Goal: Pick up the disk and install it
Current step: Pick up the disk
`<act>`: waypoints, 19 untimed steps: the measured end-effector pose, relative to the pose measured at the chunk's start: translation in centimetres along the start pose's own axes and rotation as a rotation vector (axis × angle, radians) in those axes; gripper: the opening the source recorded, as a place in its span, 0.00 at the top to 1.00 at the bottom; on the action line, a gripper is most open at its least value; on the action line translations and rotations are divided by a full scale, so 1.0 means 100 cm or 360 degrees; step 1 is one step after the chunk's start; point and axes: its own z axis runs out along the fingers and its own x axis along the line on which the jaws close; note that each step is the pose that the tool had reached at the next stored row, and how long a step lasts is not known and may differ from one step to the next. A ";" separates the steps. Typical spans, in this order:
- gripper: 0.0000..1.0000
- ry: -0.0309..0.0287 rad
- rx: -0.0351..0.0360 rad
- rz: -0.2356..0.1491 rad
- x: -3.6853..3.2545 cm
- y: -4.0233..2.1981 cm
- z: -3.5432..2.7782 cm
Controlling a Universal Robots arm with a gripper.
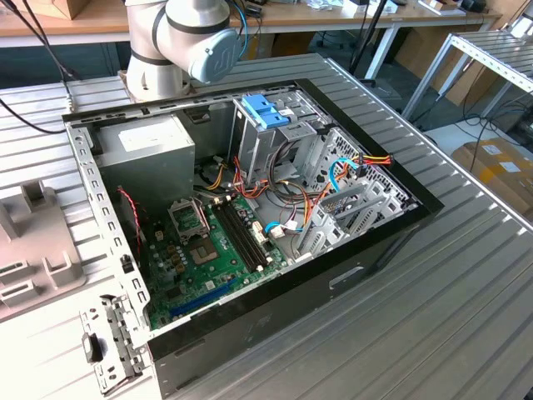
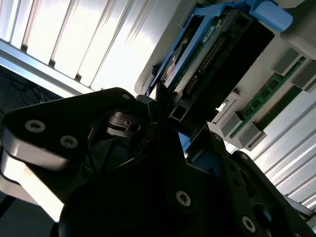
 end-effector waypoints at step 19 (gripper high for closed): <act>0.63 0.00000 0.0000 0.0000 -0.0007 -0.0007 -0.0209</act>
